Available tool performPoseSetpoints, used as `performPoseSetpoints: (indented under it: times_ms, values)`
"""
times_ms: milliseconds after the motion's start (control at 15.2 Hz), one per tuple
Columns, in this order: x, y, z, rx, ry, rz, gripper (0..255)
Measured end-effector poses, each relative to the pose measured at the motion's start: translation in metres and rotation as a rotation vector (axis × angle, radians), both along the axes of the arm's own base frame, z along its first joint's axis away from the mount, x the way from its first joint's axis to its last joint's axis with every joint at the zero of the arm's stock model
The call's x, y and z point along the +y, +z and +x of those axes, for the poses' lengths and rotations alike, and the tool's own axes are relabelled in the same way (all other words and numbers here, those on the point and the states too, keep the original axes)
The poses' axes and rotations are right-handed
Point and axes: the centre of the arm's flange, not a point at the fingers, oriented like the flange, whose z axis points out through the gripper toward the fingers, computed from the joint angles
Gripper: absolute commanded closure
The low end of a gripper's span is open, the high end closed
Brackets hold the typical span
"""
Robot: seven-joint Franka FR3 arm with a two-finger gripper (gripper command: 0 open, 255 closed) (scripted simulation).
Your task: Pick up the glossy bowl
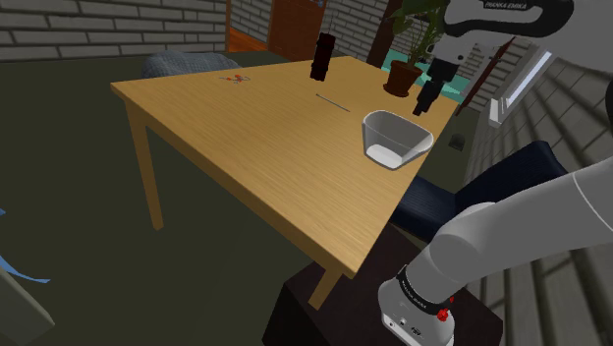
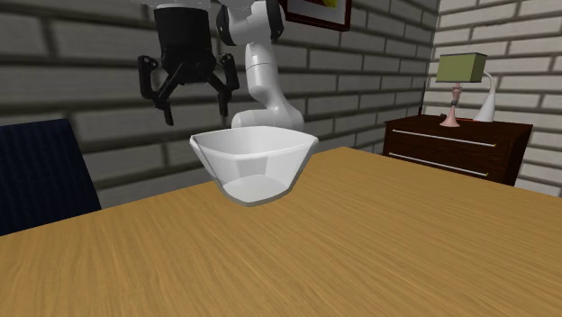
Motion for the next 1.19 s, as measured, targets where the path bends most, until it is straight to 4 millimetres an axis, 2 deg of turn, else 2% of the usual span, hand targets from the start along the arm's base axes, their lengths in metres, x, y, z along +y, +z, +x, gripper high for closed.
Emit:
performPoseSetpoints:
  times_ms: [462, 528, 1188]
  values:
    - [-0.005, -0.035, -0.001, 0.001, 0.001, 0.0, 0]
    - [-0.005, -0.036, -0.001, 0.001, 0.001, 0.0, 255]
    - [-0.004, -0.037, 0.0, -0.001, 0.001, -0.001, 255]
